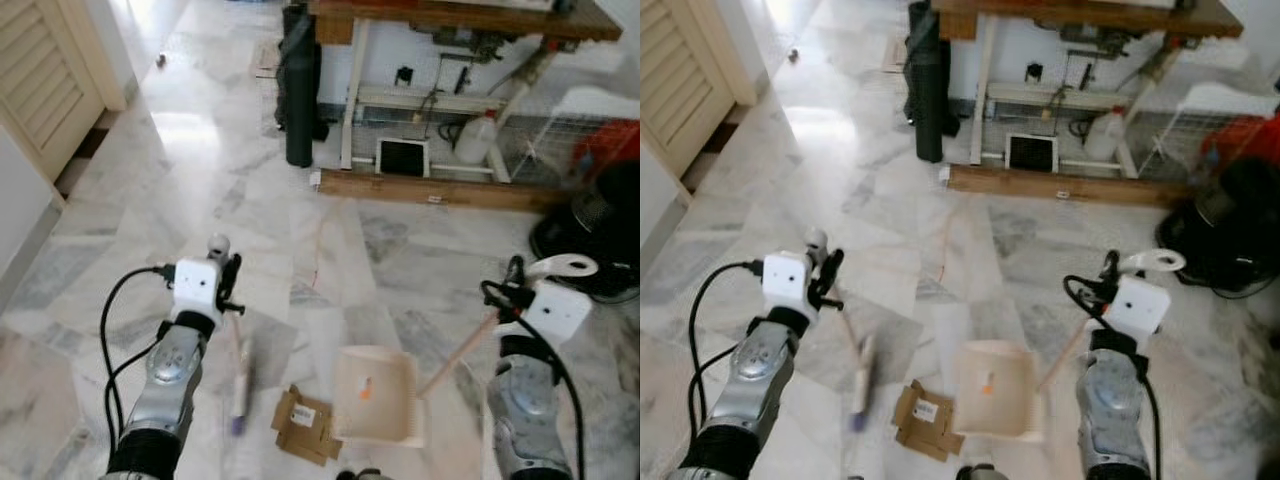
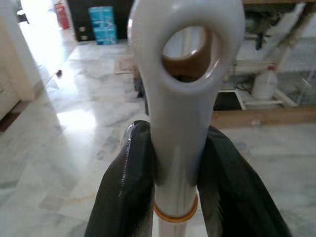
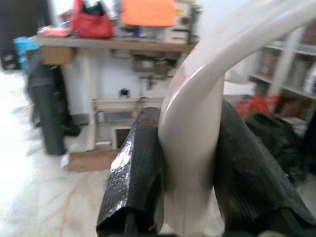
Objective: Sweep floor
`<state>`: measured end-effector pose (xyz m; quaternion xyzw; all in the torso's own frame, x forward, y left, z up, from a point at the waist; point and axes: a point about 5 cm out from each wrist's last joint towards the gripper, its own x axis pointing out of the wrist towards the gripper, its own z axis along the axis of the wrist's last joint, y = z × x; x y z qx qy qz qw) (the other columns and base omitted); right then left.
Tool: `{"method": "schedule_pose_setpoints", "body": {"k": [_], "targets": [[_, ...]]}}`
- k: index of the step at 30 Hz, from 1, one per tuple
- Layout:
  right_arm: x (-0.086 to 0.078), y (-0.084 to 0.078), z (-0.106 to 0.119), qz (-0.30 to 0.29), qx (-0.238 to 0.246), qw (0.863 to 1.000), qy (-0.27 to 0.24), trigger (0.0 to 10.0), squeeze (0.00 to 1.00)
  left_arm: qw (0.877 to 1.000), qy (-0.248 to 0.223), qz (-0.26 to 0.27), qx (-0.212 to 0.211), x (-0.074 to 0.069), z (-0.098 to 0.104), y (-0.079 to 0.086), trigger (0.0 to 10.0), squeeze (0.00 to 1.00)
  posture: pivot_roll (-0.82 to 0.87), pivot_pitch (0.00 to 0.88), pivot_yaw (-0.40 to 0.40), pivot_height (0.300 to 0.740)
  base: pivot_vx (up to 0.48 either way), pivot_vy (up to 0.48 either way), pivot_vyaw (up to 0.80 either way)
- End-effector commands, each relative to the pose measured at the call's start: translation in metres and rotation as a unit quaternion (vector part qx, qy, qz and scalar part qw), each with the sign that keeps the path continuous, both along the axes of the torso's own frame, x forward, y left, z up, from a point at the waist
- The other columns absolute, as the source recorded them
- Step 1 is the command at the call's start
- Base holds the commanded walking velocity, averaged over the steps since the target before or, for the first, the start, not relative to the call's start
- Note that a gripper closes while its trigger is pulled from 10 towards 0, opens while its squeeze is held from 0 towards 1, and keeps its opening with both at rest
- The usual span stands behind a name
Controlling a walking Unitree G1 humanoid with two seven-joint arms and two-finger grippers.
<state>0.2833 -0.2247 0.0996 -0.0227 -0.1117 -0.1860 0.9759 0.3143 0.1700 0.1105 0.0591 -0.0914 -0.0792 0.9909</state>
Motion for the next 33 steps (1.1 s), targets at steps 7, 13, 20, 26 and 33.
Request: {"method": "schedule_pose_setpoints", "body": {"k": [7,13,20,26,33], "targets": [[-0.0029,0.0015,-0.0003,0.0,0.008,1.0,-0.005,10.0,0.0,1.0,0.003,0.006,0.009,-0.0044,-0.0037,0.0064,10.0,0.0,0.14,0.154,-0.05,0.74,0.0,0.0,0.0],[-0.0034,0.0014,-0.0011,-0.001,0.007,1.0,-0.003,10.0,0.0,1.0,0.005,0.008,0.005,-0.0046,-0.0042,0.0062,10.0,0.0,0.14,0.154,-0.052,0.74,0.0,0.0,0.0],[-0.0027,0.0012,-0.0005,0.0,0.008,1.0,-0.003,10.0,0.0,1.0,0.003,0.01,0.004,-0.0046,-0.0038,0.0063,10.0,0.0,0.14,0.154,-0.055,0.74,-0.307,0.0,0.0],[-0.0025,0.0009,-0.0002,0.001,0.006,1.0,-0.002,10.0,0.0,1.0,0.001,0.011,0.003,-0.0048,-0.0035,0.0066,10.0,0.0,0.14,0.153,-0.058,0.74,-0.299,0.0,0.0],[-0.0018,0.0007,0.0003,0.002,0.005,1.0,-0.002,10.0,0.0,1.0,0.003,0.018,0.002,-0.0048,-0.0045,0.0084,10.0,0.0,0.14,0.151,-0.062,0.74,-0.039,0.0,0.0]]}}
